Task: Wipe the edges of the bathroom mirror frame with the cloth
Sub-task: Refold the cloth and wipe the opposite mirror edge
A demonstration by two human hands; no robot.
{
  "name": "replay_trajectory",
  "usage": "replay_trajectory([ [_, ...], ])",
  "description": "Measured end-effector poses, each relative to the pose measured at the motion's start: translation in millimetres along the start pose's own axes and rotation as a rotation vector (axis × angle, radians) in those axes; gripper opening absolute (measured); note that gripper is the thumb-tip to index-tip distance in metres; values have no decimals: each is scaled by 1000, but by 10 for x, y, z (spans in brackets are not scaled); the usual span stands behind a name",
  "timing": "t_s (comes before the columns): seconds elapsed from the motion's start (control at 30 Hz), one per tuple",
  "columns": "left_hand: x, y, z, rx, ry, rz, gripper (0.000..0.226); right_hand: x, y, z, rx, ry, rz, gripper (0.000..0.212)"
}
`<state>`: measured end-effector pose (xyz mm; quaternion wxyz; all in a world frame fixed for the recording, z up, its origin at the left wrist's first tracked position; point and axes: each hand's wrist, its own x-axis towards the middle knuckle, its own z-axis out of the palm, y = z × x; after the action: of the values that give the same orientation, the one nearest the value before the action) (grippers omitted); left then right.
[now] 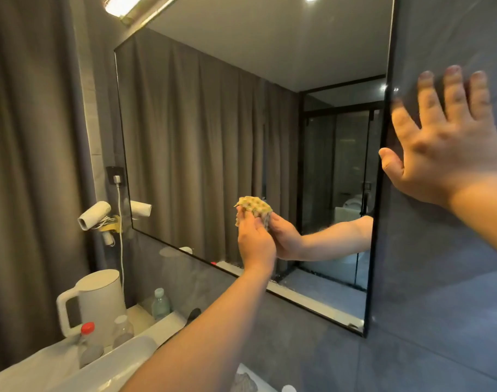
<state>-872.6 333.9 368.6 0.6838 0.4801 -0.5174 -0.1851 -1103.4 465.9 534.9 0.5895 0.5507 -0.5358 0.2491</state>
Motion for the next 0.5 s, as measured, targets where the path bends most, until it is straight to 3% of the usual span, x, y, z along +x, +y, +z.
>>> replay_trajectory([
  [0.37, -1104, 110, 319, -38, -214, 235, 54, -529, -257, 34, 77, -71, -11, 77],
  [0.5, -1125, 4, 284, 4, -260, 351, 59, -654, -305, 49, 101, -87, -5, 76],
])
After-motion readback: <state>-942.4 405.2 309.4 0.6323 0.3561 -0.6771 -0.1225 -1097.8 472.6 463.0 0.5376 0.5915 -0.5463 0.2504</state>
